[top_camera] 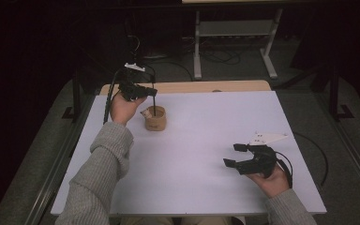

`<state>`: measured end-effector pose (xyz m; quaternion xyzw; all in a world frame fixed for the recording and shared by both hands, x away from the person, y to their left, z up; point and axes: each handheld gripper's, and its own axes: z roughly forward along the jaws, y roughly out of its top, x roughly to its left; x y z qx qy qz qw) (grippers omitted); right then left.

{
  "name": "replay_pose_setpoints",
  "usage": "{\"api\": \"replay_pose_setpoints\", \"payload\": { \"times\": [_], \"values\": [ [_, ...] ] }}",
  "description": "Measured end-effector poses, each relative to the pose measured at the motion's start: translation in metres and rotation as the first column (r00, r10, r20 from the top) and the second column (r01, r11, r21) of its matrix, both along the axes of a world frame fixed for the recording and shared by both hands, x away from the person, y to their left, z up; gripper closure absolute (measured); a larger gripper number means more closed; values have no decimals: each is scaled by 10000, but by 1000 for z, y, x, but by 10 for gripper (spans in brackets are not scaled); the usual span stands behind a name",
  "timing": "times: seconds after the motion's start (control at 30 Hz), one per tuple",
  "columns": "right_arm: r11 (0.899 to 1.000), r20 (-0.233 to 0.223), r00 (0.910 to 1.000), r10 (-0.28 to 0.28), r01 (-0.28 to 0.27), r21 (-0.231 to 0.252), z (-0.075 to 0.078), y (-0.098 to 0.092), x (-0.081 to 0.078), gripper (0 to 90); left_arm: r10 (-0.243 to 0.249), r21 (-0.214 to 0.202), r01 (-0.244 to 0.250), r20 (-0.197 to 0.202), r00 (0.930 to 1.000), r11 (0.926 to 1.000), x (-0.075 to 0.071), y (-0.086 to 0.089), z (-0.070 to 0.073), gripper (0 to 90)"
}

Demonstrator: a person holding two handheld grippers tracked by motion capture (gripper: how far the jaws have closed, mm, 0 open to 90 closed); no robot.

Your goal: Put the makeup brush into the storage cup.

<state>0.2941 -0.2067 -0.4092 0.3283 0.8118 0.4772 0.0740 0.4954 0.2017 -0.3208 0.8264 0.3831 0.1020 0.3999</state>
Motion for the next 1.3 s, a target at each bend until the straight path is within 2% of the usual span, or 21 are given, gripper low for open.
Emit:
{"api": "replay_pose_setpoints", "payload": {
  "times": [0.07, 0.47, 0.53, 0.67, 0.73, 0.77, 0.83, 0.97, 1.03, 1.17, 1.3],
  "values": [
    [10000, -6, 10000, 5, -5, -4, 0, 0, 0, 244, -80, 128, 80, -6, 10000, 9999, 1, 0, -1, 846],
    [9999, 22, 10000, 66, -66, -84, -1, 1, -1, 245, -160, 314, 162, -94, 9998, 9994, 2, -4, -6, 846],
    [10000, 25, 10000, 43, -43, -90, -1, 0, -1, 245, -116, 207, 119, -113, 9999, 9997, 2, -5, -8, 845],
    [9999, -15, 10000, 23, -23, -115, -1, 0, -1, 245, -211, 337, 218, -184, 9996, 9992, 4, -7, -11, 845],
    [9999, -13, 10000, 29, -29, -120, -1, 0, -1, 245, -177, 248, 183, -256, 9995, 9995, 5, -9, -14, 845],
    [9999, -15, 10000, 23, -24, -115, -2, 0, -1, 245, -323, 474, 336, -296, 9990, 9983, 6, -8, -15, 845],
    [9999, -37, 10000, 25, -25, -114, -2, -1, -1, 245, -311, 446, 328, -363, 9989, 9985, 6, -10, -18, 845],
    [9999, -72, 10000, 31, -32, -142, -3, -1, -1, 245, -298, 431, 314, -395, 9988, 9986, 6, -10, -22, 845],
    [9999, -153, 9999, 19, -22, -168, -4, -1, -1, 245, -333, 575, 359, -452, 9984, 9977, 6, -8, -24, 845],
    [9997, -108, 9999, 72, -75, -233, -4, 1, -1, 245, -214, 428, 237, -529, 9984, 9988, 5, -6, -28, 845],
    [9996, -127, 9999, 110, -114, -259, -5, 1, 0, 245, -303, 649, 341, -585, 9978, 9973, 5, -5, -29, 841]
  ]
}}
